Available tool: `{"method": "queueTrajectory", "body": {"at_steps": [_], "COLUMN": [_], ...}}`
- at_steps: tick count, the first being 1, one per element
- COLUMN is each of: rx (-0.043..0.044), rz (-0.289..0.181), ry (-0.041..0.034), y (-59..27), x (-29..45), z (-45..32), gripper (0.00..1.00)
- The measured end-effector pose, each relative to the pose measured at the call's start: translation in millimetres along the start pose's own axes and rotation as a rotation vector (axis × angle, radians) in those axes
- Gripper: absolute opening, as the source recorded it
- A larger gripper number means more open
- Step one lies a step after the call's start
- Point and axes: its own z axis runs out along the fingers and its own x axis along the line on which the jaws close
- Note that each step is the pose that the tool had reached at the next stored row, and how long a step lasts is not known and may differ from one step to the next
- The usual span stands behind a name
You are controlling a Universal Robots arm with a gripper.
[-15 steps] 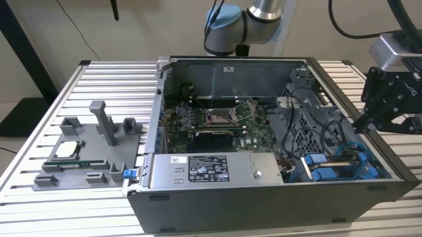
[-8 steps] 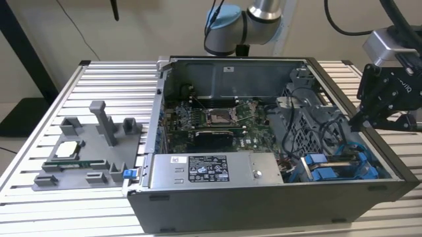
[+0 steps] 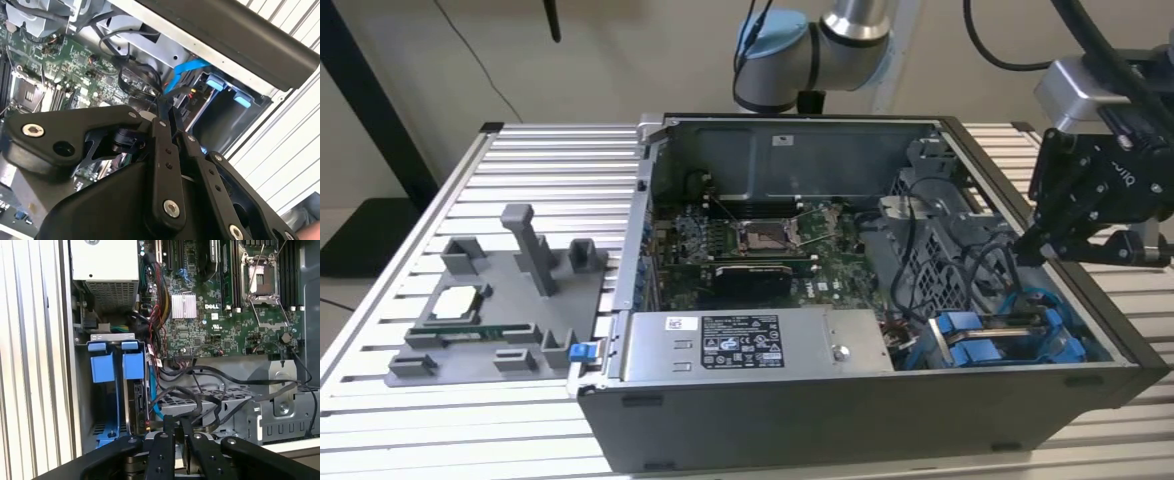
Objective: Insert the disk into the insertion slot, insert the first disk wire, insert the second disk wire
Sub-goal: 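Insert the second disk wire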
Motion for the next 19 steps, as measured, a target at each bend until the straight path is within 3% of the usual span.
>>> {"method": "queueTrajectory", "body": {"at_steps": [8,10,12,15,17,18,19], "rx": [-0.0007,-0.003,-0.0069,-0.0085,-0.0085,-0.0078,-0.0075], "rz": [0.001,0.001,0.003,0.005,0.006,0.006,0.006], "ry": [0.0002,0.007,0.0261,0.0674,0.091,0.1003,0.1049], "y": [14.9,17.9,19.2,20.4,20.7,20.8,20.9], "x": [1.2,1.5,1.6,1.7,1.8,1.7,1.8], "z": [0.5,0.5,0.7,0.8,1.1,1.4,2.5], "gripper": [0.0,0.0,0.0,0.0,0.0,0.0,0.0]}}
